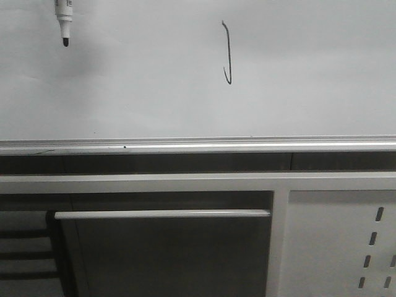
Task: Write number 1 on whiteboard
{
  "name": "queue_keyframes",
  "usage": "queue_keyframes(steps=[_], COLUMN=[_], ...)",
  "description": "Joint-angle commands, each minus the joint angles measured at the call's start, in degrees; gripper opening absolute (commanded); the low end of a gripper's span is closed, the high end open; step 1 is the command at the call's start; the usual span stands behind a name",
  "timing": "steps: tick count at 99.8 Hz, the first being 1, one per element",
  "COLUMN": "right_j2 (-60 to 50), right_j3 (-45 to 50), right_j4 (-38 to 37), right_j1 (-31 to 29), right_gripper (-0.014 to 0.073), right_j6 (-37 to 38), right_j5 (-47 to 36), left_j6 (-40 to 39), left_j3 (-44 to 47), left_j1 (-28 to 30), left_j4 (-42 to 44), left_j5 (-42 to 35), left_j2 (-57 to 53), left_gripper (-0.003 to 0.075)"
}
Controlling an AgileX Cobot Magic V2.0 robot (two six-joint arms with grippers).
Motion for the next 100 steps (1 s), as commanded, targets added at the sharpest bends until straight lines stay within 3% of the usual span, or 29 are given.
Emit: queue_keyframes(steps=[1, 54, 100], right_j2=[-1.0, -1.0, -1.0], right_j3=[-2.0, -2.0, -2.0], right_j4=[3.4, 3.6, 3.6], right_j1=[-0.5, -0.5, -0.5], right_gripper=[0.0365, 0.0365, 0.0365], right_j6=[-0.3, -0.3, -0.3], right_j5=[-0.3, -0.5, 1.1], left_j6=[-4.7, -6.1, -5.9], left_j3=[-1.9, -2.5, -4.9], left_j1=[2.0, 6.1, 6.2], left_j4=[6.0, 8.9, 9.2], left_j5=[-1.1, -0.3, -2.2], left_j2=[-0.8, 1.2, 4.7], left_gripper=[-0.0020, -0.0020, -0.0020])
